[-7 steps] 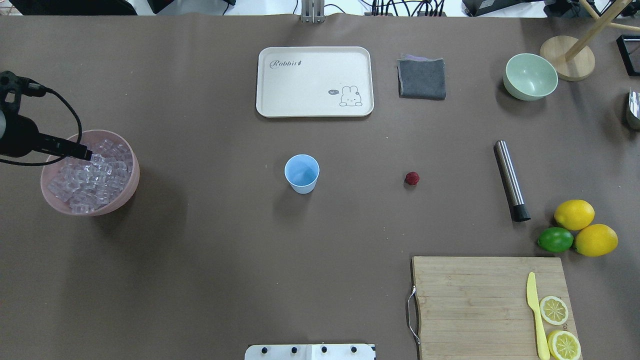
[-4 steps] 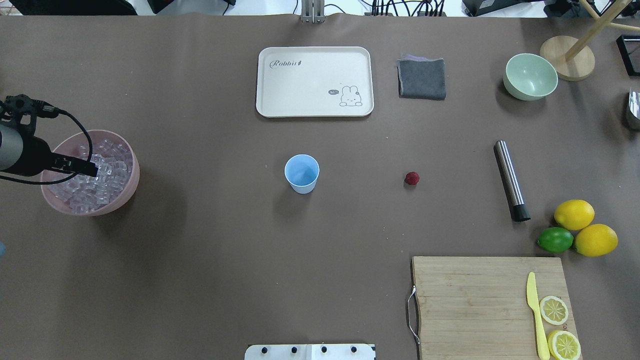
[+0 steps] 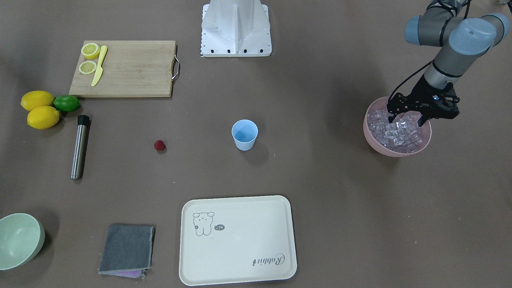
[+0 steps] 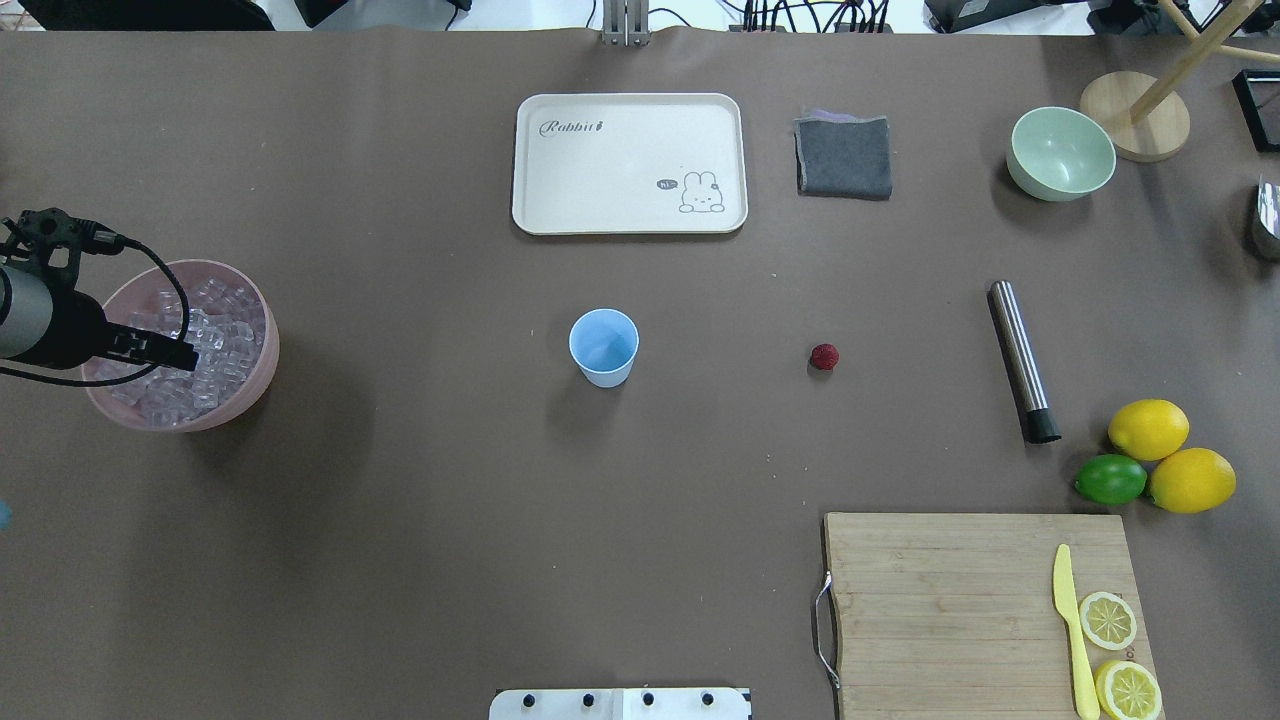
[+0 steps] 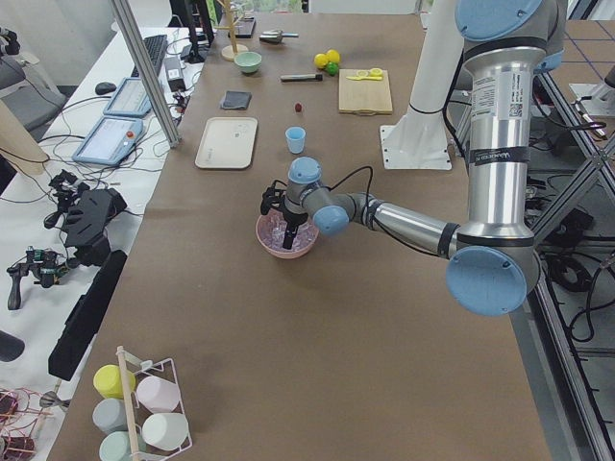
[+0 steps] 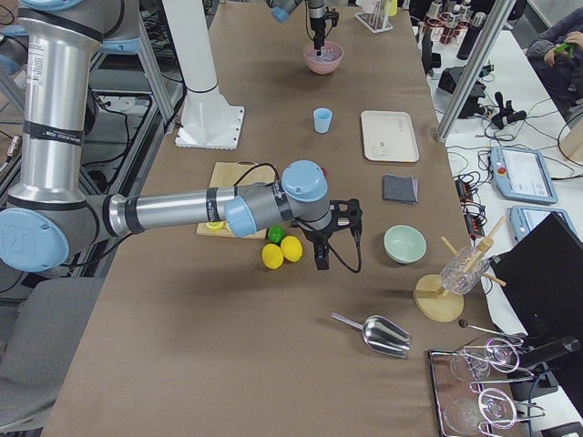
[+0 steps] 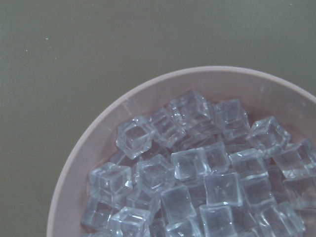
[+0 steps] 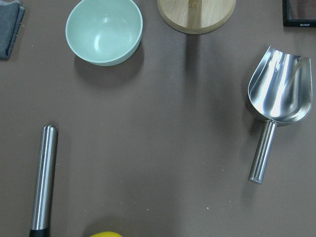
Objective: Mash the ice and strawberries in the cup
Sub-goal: 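Lower the left gripper into the bowl and grasp an ice cube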
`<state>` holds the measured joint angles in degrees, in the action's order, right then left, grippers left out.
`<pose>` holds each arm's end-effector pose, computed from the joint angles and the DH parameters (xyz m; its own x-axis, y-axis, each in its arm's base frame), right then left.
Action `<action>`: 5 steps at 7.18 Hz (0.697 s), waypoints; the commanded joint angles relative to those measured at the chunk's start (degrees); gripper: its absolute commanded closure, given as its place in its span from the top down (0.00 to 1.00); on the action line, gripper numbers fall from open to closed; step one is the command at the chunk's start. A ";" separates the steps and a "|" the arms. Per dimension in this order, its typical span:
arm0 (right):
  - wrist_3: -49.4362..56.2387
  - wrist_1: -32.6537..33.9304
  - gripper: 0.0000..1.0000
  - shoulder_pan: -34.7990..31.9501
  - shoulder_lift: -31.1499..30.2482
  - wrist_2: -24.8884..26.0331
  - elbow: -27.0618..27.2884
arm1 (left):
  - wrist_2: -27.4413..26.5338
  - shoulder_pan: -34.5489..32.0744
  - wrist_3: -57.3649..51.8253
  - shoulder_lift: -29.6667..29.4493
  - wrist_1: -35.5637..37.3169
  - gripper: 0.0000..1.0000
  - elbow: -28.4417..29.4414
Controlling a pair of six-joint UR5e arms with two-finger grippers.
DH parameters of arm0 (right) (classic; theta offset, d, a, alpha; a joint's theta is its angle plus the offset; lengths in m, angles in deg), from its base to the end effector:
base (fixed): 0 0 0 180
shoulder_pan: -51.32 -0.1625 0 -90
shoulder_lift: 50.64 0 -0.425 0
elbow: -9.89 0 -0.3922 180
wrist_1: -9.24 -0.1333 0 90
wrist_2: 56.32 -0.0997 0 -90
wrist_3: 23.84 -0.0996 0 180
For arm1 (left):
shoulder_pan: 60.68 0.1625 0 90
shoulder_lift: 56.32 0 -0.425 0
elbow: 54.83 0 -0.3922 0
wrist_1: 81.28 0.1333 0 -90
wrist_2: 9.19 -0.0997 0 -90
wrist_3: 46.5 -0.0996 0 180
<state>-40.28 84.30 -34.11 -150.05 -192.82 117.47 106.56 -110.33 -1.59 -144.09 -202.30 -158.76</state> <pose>0.0260 -0.4408 0.5500 0.6571 -0.0653 0.7510 -0.1175 0.9752 0.1876 0.2562 -0.4406 0.5059 0.6868 0.1768 -0.7050 0.0130 0.9668 0.2551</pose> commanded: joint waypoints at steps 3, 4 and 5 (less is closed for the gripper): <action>0.00 0.00 1.00 0.00 0.00 0.09 0.00 | 0.00 0.17 0.45 -0.20 -0.09 0.77 -0.04; 0.00 0.00 1.00 0.00 0.00 0.09 0.00 | 0.00 0.17 0.36 -0.20 -0.09 0.74 -0.04; 0.00 0.00 1.00 -0.09 0.00 0.09 0.00 | 0.00 0.17 0.18 -0.20 -0.09 0.74 0.05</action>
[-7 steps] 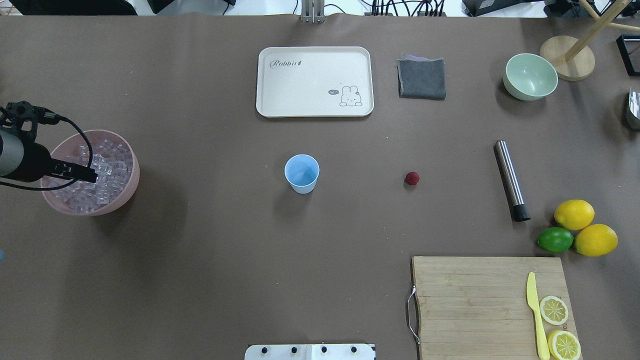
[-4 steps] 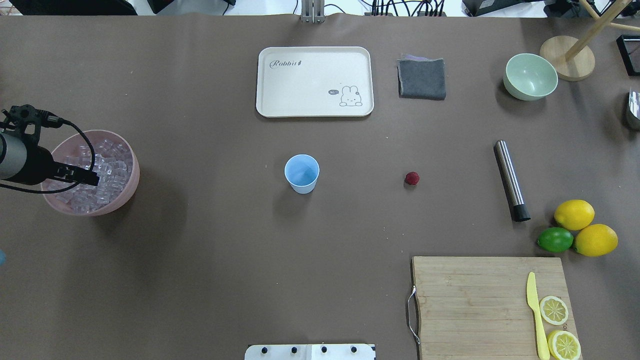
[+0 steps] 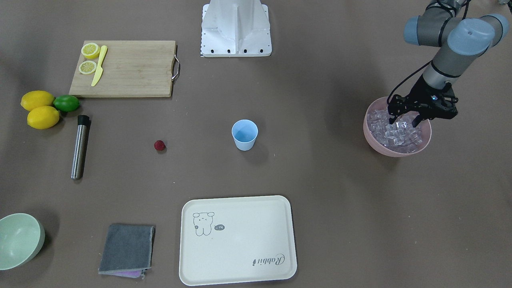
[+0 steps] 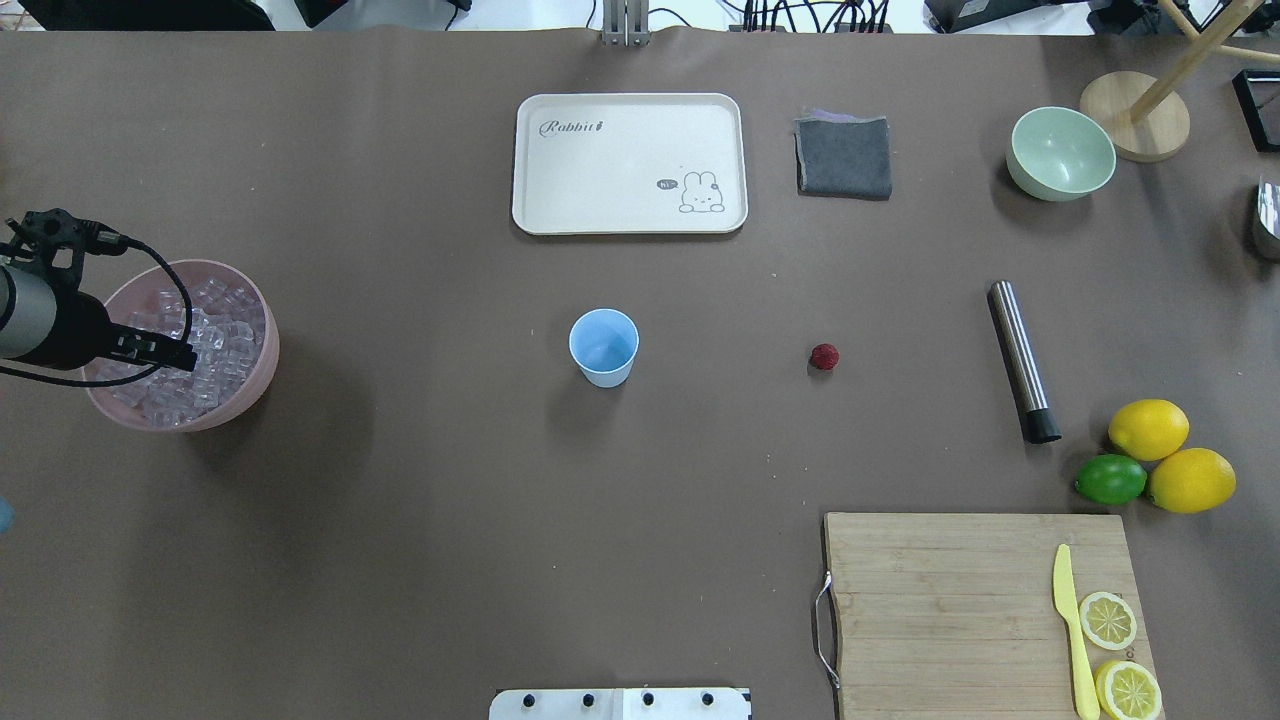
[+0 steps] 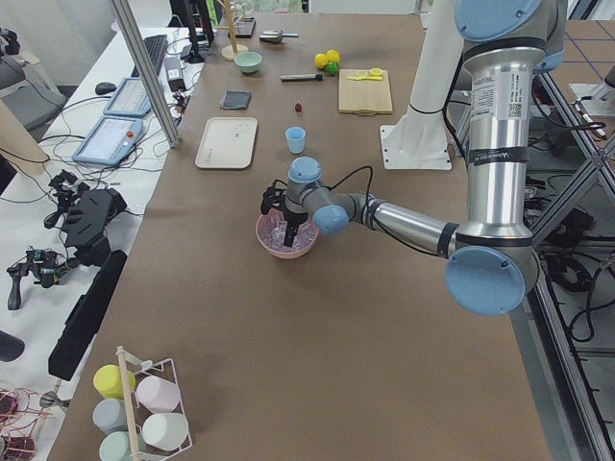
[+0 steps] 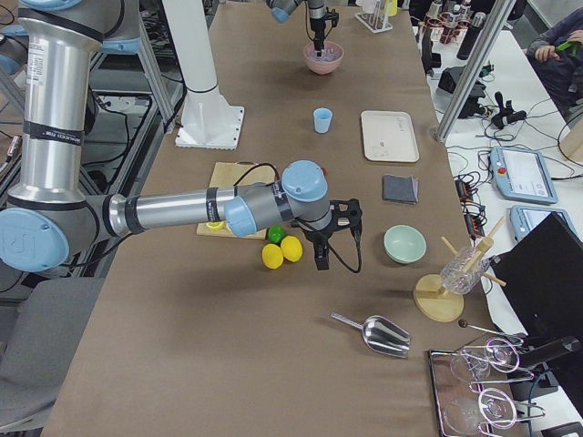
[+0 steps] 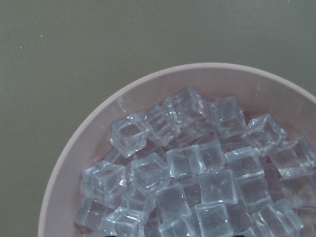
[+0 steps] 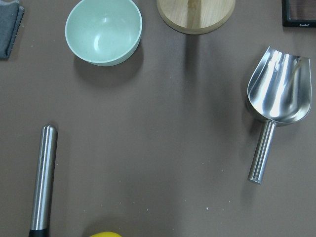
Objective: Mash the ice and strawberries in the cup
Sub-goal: 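Lower the left gripper into the bowl and grasp an ice cube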
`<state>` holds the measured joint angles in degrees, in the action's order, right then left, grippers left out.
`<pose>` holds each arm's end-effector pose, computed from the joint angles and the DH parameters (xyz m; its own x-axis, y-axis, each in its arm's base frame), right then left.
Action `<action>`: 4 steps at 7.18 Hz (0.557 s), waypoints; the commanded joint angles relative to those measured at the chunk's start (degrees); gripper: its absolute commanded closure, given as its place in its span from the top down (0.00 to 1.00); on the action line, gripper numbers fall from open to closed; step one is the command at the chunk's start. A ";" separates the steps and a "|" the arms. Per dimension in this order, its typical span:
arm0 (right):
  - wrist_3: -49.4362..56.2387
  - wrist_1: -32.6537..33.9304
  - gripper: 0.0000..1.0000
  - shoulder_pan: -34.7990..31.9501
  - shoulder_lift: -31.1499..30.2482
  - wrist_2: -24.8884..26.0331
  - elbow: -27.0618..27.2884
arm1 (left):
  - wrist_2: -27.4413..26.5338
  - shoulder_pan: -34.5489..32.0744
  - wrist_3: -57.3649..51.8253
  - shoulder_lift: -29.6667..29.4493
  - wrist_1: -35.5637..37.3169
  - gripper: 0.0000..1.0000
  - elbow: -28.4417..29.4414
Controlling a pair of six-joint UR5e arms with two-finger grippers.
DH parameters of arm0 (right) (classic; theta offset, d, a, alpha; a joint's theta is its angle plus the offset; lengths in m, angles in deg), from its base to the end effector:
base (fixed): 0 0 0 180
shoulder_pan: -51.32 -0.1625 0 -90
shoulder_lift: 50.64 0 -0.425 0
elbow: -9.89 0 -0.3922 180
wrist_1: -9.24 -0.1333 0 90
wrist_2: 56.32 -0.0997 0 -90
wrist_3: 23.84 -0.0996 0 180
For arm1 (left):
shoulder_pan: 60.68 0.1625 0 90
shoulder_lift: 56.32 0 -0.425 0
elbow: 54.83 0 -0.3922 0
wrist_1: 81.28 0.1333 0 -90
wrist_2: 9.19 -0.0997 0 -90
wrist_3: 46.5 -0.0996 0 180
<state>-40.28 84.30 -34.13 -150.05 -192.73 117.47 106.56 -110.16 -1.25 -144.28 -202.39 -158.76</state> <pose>0.0263 -0.4409 0.5501 0.6582 -0.0648 0.7500 -0.1182 0.9751 0.1879 0.2582 -0.4407 0.5040 0.6840 0.1757 -0.7080 0.0150 0.9670 0.2545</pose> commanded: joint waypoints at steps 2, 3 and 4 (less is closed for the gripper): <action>0.00 0.00 1.00 0.01 0.00 0.00 0.00 | 0.00 0.09 -0.33 0.16 0.00 0.74 0.05; 0.00 0.00 1.00 0.01 0.00 0.00 0.00 | 0.00 0.01 -0.42 0.16 0.00 0.74 0.14; 0.00 0.00 1.00 0.01 0.00 0.00 0.00 | 0.00 0.00 -0.42 0.16 0.00 0.70 0.14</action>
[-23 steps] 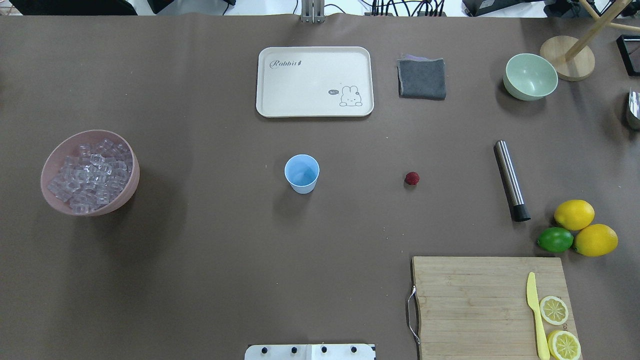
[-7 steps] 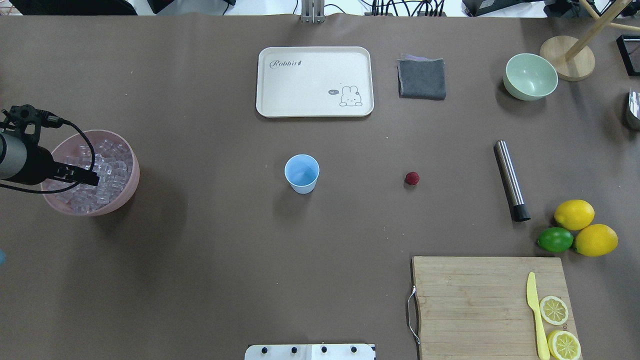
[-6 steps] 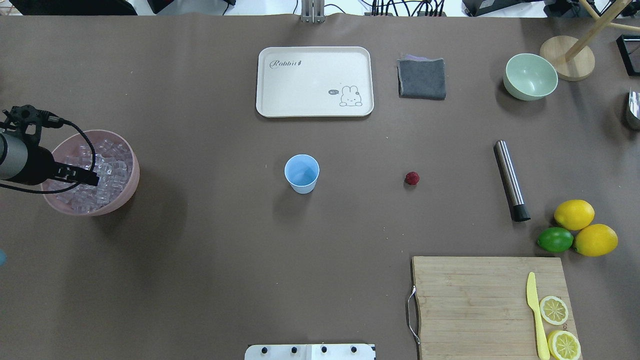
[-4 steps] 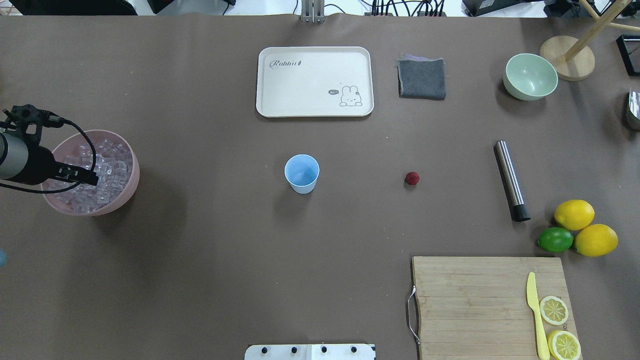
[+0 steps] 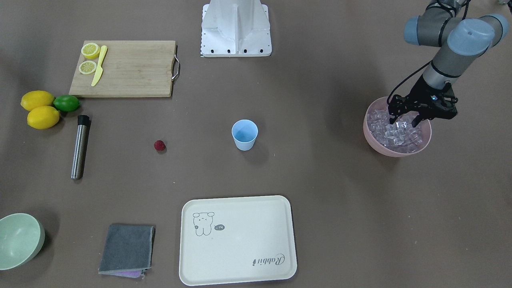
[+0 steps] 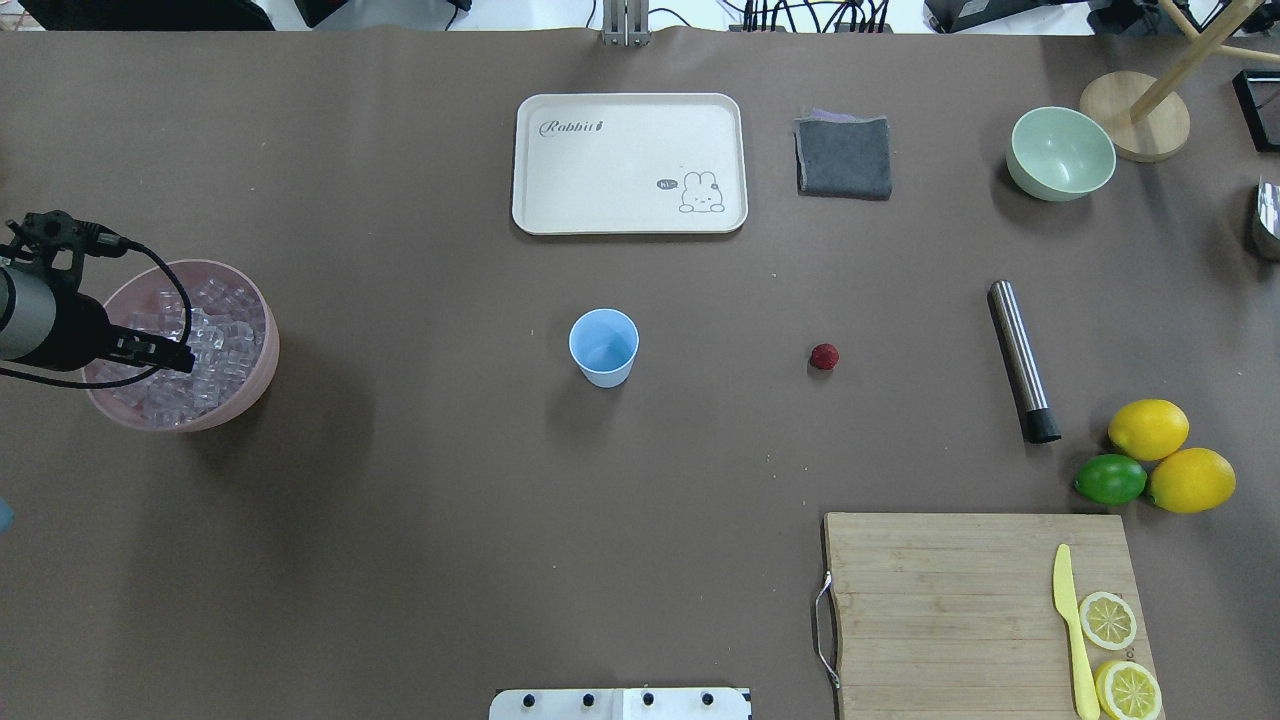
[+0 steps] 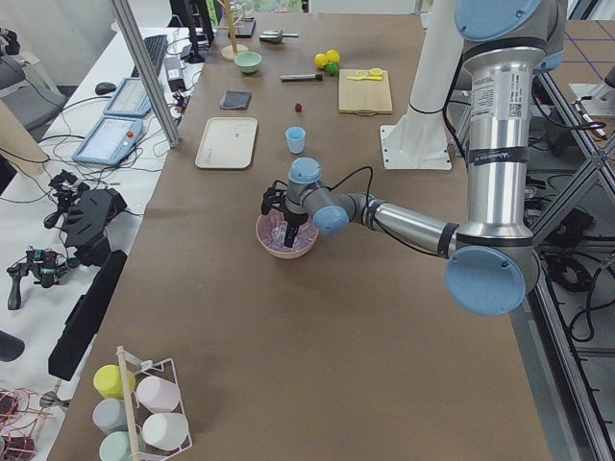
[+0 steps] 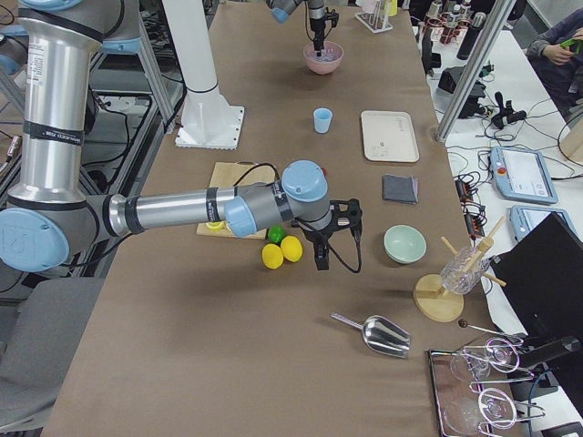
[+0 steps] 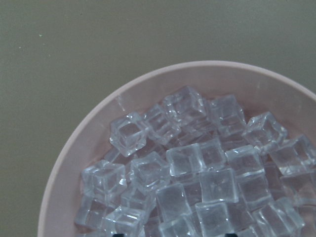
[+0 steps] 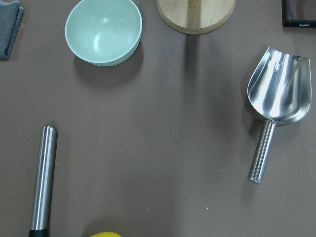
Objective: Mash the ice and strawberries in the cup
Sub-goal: 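Lower the left gripper into the bowl and grasp an ice cube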
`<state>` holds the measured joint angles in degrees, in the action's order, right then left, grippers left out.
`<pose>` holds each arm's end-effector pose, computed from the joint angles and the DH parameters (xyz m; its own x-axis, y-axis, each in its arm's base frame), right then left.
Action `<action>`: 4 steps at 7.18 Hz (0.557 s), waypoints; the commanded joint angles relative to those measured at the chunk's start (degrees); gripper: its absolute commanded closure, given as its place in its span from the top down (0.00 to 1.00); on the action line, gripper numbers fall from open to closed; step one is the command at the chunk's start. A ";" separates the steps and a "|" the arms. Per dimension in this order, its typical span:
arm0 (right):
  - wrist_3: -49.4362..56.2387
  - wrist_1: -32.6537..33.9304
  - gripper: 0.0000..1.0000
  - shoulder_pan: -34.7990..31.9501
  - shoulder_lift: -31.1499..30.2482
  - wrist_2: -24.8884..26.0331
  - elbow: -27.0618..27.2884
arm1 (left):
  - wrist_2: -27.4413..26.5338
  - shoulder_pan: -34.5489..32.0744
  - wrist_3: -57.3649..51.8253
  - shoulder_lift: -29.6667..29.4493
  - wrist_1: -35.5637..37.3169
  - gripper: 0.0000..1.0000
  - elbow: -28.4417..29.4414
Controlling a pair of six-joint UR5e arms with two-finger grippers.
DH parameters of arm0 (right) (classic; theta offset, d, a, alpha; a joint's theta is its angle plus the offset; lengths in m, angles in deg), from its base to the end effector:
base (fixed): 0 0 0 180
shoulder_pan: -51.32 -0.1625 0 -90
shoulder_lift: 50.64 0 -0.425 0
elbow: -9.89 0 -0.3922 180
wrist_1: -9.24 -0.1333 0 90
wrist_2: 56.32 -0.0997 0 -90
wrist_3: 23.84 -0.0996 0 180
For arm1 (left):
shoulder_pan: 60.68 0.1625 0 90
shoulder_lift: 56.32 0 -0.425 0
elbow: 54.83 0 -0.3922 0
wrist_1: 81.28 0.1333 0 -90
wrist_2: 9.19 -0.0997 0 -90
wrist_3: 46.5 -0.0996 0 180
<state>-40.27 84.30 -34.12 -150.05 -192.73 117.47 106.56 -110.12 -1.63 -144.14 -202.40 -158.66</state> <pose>0.0262 -0.4409 0.5501 0.6582 -0.0651 0.7500 -0.1179 0.9751 0.1880 0.2581 -0.4400 0.5061 0.6858 0.1805 -0.7051 0.0091 0.9666 0.2563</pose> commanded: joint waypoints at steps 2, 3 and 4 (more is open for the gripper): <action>0.00 0.00 1.00 0.00 0.00 0.00 -0.09 | 0.00 0.05 -0.04 0.02 0.00 0.52 -0.05; 0.00 0.00 1.00 0.00 0.09 0.09 -0.09 | 0.00 -0.04 -0.04 -0.07 0.00 0.45 -0.14; 0.00 0.00 1.00 0.00 0.09 0.00 -0.09 | 0.00 -0.04 -0.04 0.02 0.09 0.39 -0.40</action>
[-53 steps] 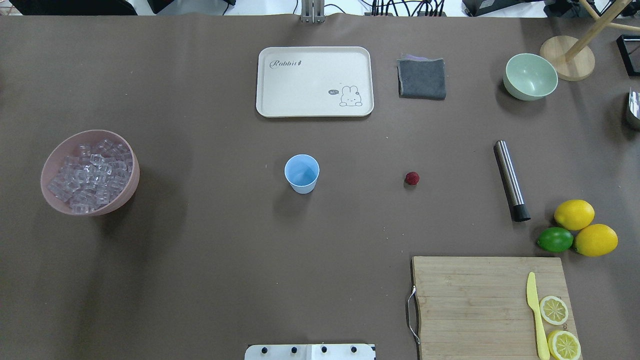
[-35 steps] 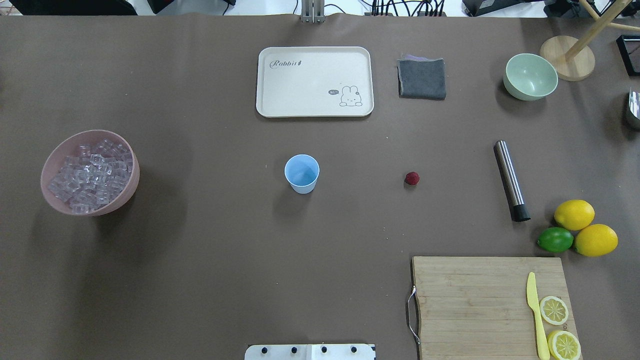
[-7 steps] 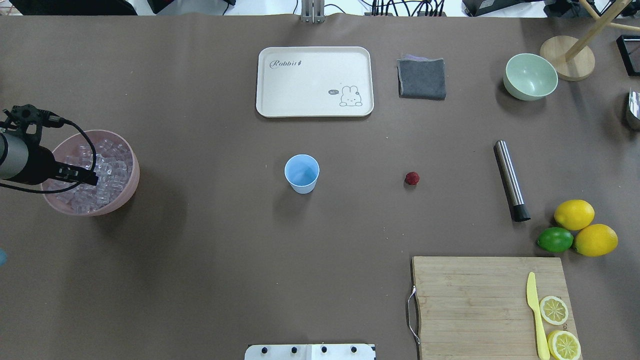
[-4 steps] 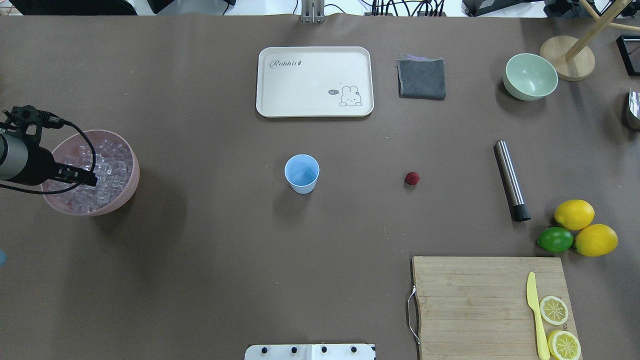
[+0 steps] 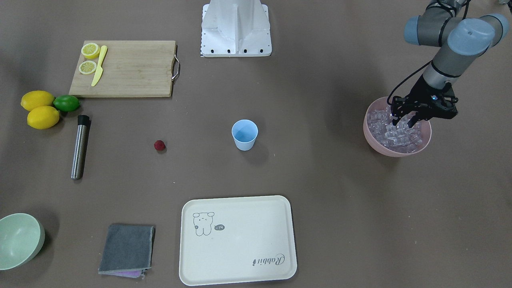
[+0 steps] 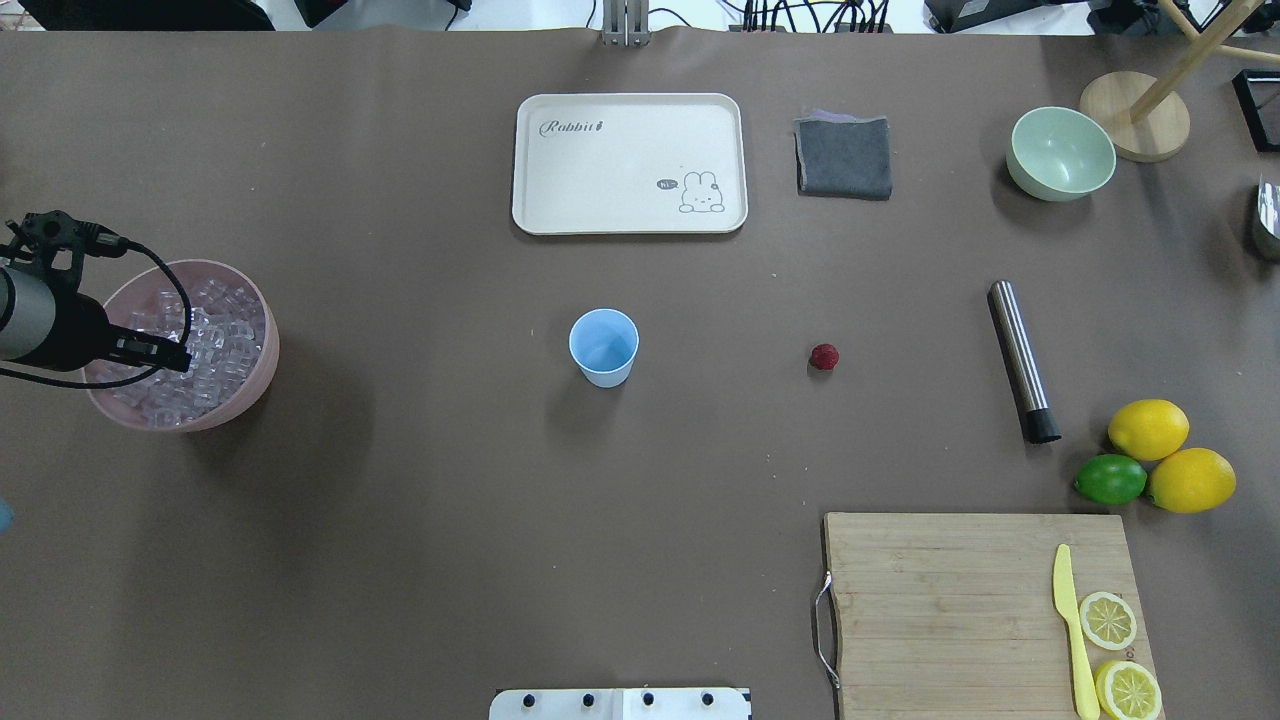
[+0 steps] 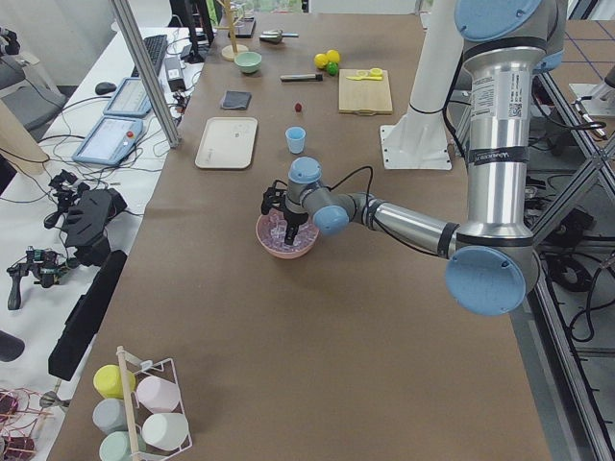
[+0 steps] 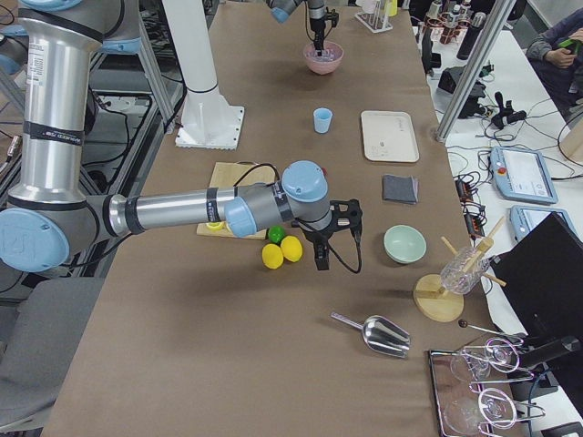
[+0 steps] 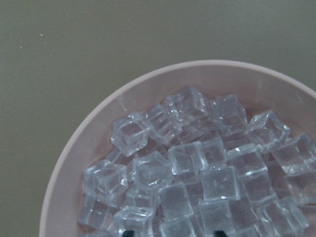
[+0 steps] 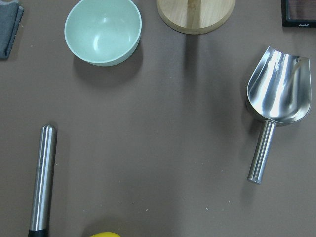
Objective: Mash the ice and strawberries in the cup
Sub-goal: 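Lower the left gripper into the bowl and grasp an ice cube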
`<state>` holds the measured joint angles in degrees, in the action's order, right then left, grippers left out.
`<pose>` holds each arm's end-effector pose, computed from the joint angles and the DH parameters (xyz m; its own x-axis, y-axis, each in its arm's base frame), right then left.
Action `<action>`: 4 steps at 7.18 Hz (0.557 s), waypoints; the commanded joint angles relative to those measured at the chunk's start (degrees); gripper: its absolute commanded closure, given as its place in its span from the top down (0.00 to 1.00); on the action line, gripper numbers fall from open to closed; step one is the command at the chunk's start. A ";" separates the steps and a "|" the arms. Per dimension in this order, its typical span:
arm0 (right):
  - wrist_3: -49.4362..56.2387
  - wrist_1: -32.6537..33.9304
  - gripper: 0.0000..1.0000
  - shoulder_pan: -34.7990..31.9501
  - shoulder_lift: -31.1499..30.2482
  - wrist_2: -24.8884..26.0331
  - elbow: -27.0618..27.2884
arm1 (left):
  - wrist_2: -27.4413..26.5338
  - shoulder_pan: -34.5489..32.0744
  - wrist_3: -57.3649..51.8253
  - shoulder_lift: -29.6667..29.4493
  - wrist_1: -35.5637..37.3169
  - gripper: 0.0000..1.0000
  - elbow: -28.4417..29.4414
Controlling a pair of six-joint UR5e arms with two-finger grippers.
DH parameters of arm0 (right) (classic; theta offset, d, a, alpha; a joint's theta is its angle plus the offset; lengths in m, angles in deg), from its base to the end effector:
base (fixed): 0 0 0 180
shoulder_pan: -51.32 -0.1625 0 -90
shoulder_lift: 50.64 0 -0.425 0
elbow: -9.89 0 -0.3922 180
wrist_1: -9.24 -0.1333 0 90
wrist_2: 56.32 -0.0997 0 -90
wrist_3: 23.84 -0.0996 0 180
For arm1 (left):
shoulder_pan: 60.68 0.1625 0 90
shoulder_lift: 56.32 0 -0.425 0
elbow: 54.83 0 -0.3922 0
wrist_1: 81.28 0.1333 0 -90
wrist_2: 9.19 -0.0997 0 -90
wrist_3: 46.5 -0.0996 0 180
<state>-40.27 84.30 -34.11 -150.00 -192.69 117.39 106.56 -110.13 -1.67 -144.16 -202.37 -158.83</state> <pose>0.0261 -0.4413 0.5504 0.6588 -0.0646 0.7496 -0.1178 0.9751 0.1877 0.2579 -0.4399 0.5045 0.6845 0.1825 -0.7058 0.0093 0.9659 0.2588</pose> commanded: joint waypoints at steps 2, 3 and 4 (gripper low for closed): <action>0.00 0.00 1.00 -0.09 0.04 -0.04 -0.01 | 0.09 -0.03 0.00 0.21 0.07 0.25 -0.67; 0.00 0.00 1.00 -0.09 0.04 -0.04 -0.01 | 0.44 -0.21 0.00 0.21 0.07 0.20 -0.94; 0.00 0.00 1.00 0.00 0.04 -0.13 -0.01 | 0.70 -0.47 0.00 0.21 0.07 0.12 -1.20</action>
<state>-40.27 84.30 -34.18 -149.96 -192.75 117.38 106.94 -110.34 -1.67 -143.97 -202.32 -159.70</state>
